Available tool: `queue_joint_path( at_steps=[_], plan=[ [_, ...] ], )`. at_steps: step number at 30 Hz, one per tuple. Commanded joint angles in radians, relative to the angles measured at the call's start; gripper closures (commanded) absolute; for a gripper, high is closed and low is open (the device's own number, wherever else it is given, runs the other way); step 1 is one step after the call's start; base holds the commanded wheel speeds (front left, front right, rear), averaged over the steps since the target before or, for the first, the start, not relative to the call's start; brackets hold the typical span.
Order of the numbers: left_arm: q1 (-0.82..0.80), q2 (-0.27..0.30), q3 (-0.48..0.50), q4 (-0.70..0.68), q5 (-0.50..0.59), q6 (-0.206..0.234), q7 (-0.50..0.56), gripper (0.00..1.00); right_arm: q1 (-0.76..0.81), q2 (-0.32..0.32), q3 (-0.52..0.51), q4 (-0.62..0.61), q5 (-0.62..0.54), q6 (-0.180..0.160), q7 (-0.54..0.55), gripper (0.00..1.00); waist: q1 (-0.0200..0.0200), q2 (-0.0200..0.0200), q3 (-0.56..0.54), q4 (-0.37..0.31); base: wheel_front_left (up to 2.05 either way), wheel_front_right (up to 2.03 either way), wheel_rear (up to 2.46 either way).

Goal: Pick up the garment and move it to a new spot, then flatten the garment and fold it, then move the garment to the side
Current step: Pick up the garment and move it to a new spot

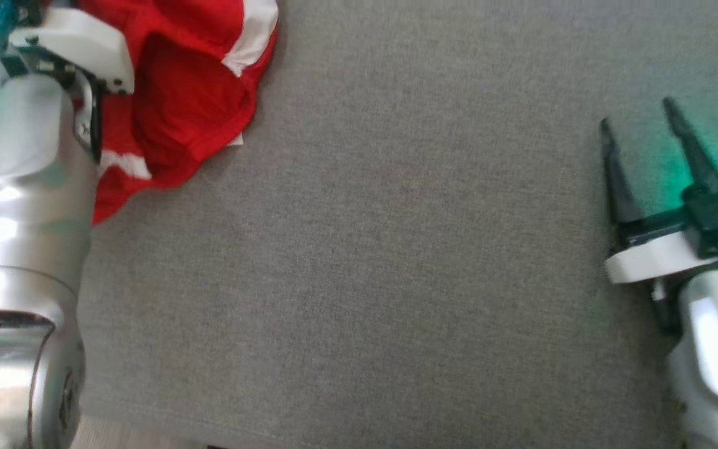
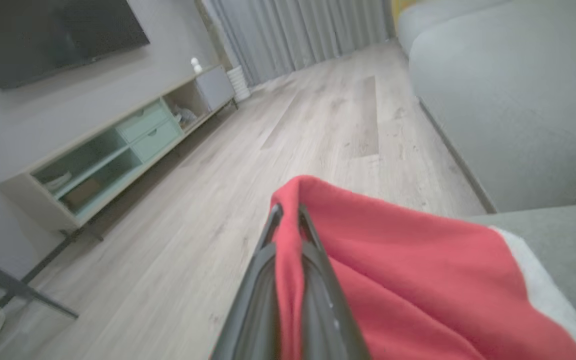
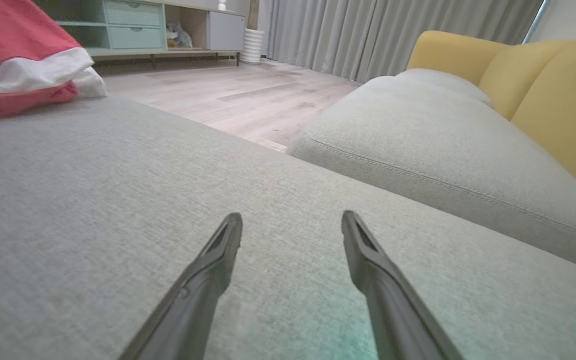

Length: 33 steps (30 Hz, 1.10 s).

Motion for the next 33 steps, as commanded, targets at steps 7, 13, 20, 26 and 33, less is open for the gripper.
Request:
queue_joint_path(
  at_steps=[7,13,20,26,33],
  plan=[
    [-0.068,0.074,-0.067,-0.166,0.065,-0.020,-0.016,1.00,0.066,0.088,0.036,0.011,0.019,-0.001,0.006,0.00,-0.0001,0.0000,-0.194,-0.058,0.00,0.00,0.00],
    [-0.090,0.084,-0.125,-0.224,0.091,-0.079,-0.014,1.00,0.121,0.137,0.013,0.010,0.052,-0.001,0.006,0.00,-0.0001,0.0000,-0.342,-0.155,0.00,0.00,0.00],
    [-0.093,0.056,-0.150,-0.276,0.036,-0.152,0.035,1.00,0.171,0.153,0.010,-0.009,0.070,-0.001,0.006,0.00,-0.0001,0.0000,-0.443,-0.297,0.00,0.00,0.00],
    [-0.050,0.023,-0.189,-0.353,-0.058,-0.171,0.083,1.00,0.194,0.154,0.023,-0.023,0.118,-0.001,0.006,0.00,-0.0001,0.0000,-0.470,-0.419,0.00,0.00,0.00],
    [0.056,0.023,-0.324,-0.482,-0.213,-0.172,0.148,1.00,0.196,0.154,0.045,-0.031,0.140,-0.001,0.006,0.00,-0.0001,0.0000,-0.463,-0.539,0.00,0.00,0.00]
  ],
)
